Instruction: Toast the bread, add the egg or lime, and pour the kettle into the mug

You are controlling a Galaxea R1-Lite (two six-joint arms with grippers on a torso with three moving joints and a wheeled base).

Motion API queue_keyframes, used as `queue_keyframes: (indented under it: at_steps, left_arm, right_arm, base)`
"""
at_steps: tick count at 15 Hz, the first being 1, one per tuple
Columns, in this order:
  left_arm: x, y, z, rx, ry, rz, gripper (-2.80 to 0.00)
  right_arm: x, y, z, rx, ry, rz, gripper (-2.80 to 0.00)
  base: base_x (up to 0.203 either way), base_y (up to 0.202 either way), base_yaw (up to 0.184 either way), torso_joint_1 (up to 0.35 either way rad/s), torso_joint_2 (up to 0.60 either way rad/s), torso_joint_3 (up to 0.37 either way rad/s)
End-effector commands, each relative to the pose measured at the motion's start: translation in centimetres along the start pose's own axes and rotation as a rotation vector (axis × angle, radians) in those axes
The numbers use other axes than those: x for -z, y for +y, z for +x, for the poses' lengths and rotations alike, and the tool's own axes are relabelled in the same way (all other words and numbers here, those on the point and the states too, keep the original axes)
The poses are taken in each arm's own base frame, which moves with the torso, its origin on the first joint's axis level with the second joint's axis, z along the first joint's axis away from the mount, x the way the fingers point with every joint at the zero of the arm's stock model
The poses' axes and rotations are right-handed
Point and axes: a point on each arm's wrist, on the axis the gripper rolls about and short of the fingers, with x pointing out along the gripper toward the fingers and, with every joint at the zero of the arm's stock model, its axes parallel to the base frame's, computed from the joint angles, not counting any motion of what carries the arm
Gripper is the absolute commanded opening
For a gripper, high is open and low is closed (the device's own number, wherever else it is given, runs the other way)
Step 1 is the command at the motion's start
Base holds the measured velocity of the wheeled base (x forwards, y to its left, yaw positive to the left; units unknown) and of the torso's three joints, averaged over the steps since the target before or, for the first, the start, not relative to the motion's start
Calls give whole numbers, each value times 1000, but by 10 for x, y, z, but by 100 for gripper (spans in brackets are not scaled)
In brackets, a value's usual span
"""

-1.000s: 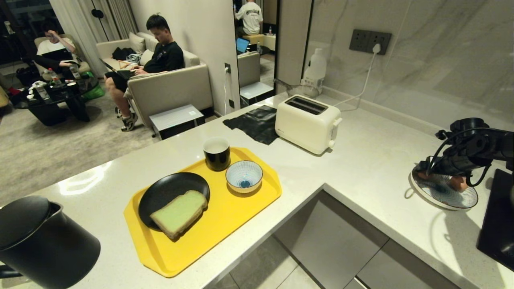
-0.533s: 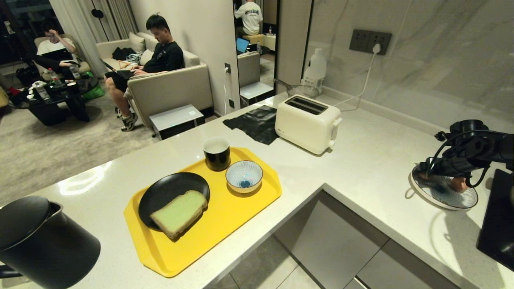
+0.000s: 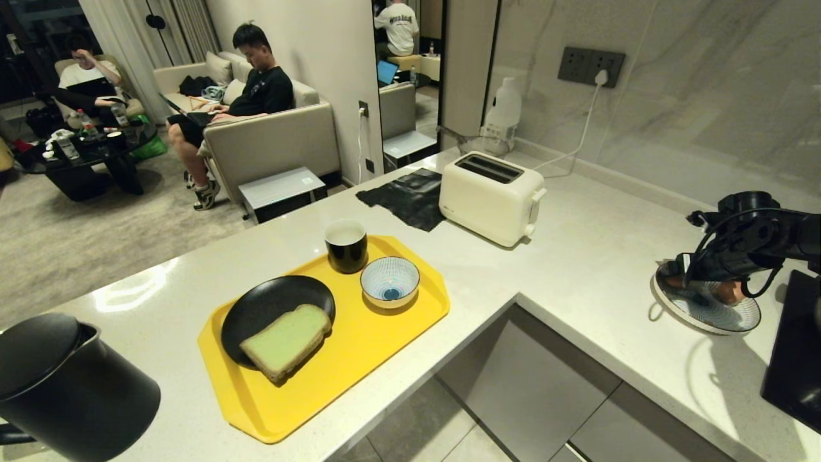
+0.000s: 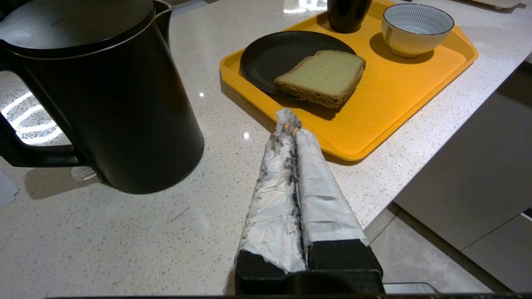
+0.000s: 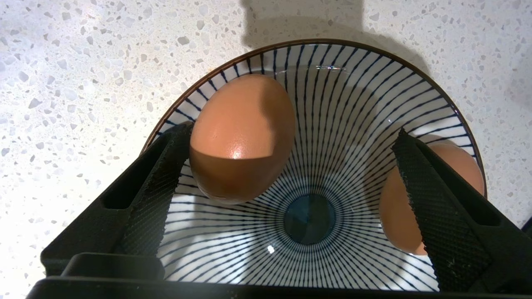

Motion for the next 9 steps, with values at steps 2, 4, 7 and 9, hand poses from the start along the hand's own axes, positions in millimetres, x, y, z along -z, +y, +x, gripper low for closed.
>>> queue_keyframes:
  at_steps: [2, 4, 7, 9]
  left_arm:
    - [0, 0, 0, 0, -3, 0, -280]
    - [0, 0, 0, 0, -3, 0, -280]
    - [0, 0, 0, 0, -3, 0, -280]
    - [0, 0, 0, 0, -3, 0, -280]
  right_arm:
    - [1, 0, 0, -1, 3, -2, 0]
    - [1, 0, 1, -10, 2, -2, 0]
    - [0, 0, 2, -18, -10, -2, 0]
    - [0, -1, 2, -16, -12, -1, 0]
  base:
    - [0, 0, 0, 0, 0, 0]
    - [0, 0, 0, 0, 0, 0]
    - [0, 0, 0, 0, 0, 0]
    - [0, 0, 0, 0, 0, 0]
